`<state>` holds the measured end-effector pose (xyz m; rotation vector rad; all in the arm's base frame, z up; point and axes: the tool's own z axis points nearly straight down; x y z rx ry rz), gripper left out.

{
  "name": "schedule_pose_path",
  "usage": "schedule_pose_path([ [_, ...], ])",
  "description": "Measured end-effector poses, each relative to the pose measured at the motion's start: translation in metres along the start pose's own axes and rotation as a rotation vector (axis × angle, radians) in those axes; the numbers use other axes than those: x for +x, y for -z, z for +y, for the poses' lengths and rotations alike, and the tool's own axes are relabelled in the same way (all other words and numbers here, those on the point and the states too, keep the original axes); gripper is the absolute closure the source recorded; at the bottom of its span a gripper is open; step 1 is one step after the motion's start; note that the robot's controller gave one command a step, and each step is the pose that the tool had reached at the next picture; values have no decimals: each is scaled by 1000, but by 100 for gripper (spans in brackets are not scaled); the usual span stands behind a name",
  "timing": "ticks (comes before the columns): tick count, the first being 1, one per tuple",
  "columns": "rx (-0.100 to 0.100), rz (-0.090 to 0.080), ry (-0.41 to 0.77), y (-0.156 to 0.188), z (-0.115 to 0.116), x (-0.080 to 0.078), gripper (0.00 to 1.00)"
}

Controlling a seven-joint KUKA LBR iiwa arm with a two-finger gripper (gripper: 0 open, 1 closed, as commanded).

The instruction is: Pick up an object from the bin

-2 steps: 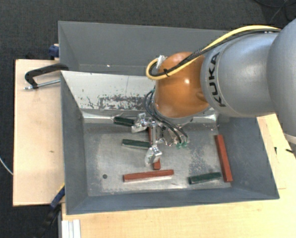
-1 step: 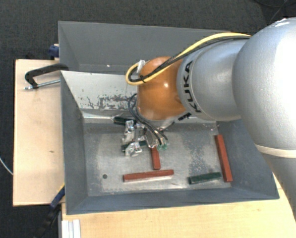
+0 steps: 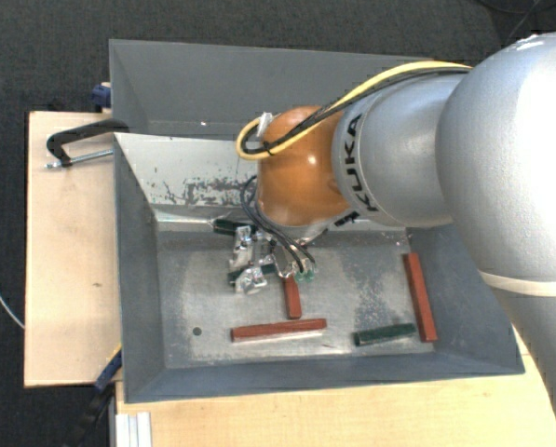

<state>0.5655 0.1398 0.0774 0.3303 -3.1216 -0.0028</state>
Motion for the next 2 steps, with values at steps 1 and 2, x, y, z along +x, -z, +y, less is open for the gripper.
schedule_pose_path([
  [1,1,-5,89,4,1,0,100],
  [2,2,-12,161,162,-11,-20,100],
])
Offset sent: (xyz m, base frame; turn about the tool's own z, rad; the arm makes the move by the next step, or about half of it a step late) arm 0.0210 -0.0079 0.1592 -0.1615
